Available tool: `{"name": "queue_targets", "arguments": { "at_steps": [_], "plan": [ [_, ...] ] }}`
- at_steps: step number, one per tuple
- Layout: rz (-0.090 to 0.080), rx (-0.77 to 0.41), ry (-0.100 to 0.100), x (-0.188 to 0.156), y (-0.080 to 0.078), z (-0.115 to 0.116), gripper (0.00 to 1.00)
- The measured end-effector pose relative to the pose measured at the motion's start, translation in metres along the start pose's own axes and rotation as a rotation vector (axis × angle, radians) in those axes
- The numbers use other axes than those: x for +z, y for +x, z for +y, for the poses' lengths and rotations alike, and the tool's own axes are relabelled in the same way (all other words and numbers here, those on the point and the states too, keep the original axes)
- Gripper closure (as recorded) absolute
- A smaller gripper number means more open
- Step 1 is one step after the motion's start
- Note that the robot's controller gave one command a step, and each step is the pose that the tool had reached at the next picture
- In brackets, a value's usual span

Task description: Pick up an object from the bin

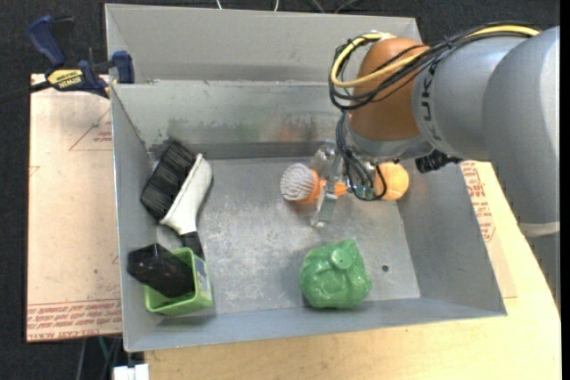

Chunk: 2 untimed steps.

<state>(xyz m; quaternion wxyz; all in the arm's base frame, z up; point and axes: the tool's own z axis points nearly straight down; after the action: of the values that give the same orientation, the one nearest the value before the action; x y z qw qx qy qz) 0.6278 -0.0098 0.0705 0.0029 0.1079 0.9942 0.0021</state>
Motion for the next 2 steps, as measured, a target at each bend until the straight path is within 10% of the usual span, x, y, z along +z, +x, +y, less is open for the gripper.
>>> {"name": "queue_targets", "arguments": {
  "at_steps": [1,2],
  "plan": [
    [-0.006,-0.104,-0.002,-0.0001,-0.004,0.0028,0.0],
    [-0.006,-0.02,-0.002,-0.0018,-0.0009,0.0011,1.0]
  ]
}}
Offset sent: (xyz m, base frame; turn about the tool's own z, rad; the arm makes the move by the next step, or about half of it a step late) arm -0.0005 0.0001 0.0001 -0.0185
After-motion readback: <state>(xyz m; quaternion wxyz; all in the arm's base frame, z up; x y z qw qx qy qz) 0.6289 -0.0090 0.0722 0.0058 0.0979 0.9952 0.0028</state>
